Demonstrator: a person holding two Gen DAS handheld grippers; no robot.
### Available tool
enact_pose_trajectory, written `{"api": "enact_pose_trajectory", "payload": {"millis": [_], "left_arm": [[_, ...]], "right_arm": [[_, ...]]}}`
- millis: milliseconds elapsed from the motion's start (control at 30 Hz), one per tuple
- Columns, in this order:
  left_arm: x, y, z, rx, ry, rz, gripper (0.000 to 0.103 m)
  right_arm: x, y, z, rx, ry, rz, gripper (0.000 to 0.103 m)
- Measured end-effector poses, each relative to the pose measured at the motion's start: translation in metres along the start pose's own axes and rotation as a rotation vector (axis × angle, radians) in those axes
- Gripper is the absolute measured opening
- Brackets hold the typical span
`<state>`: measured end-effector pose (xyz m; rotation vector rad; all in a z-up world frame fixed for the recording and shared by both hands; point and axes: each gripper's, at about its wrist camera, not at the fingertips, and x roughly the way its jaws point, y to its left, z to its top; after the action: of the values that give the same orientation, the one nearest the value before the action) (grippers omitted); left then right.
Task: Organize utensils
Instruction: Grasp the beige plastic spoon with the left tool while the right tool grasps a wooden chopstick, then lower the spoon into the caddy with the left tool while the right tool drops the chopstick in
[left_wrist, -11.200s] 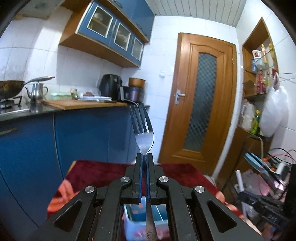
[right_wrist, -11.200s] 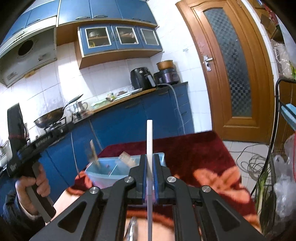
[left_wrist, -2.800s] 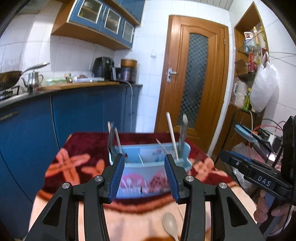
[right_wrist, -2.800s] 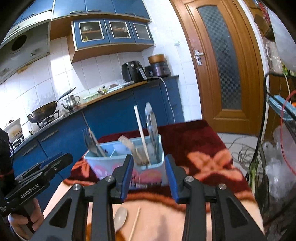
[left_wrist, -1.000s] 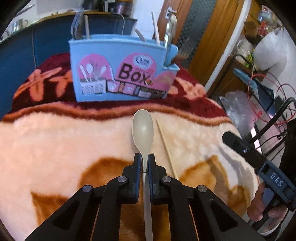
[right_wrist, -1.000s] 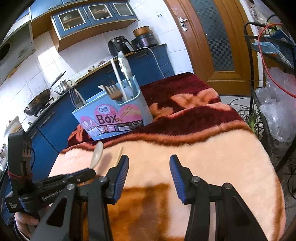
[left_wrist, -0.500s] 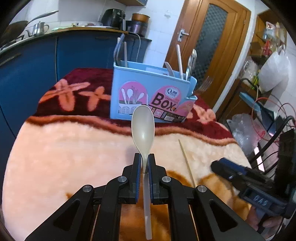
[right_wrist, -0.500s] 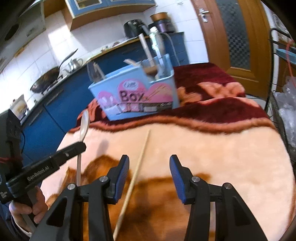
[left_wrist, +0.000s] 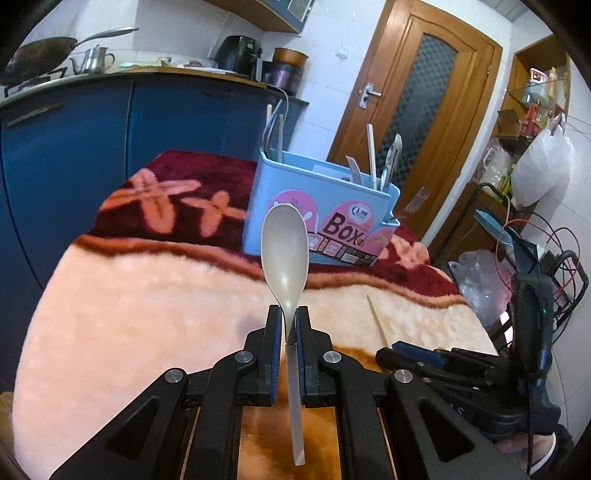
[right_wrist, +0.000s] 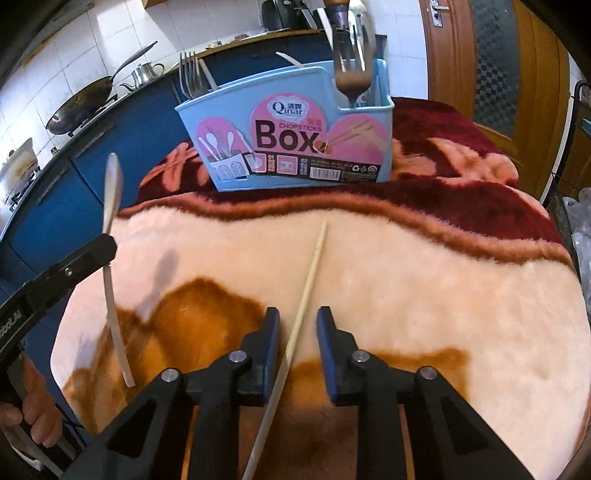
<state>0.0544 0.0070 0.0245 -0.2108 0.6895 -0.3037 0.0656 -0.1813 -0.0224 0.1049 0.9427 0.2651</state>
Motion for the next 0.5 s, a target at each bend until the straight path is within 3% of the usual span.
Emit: {"api": "enact_pose_trajectory", "payload": {"millis": [67, 233, 500], "left_arm": [[-0.001, 0.001, 0.001, 0.002, -0.007, -0.006, 0.007], [-0.004, -0.001, 0.003, 0.014, -0.030, -0.020, 0.007], [-0.009, -0.011, 0.022, 0.054, -0.113, -0.015, 0.007]], "right_arm": [[0.002, -0.001, 0.002, -0.010, 0.007, -0.002, 0.012], [-0.005, -0.004, 0.002, -0.025, -0.033, 0.033, 0.007], [-0.056, -0.019, 0.011, 0.050, -0.311, 0.109, 0.007]]}}
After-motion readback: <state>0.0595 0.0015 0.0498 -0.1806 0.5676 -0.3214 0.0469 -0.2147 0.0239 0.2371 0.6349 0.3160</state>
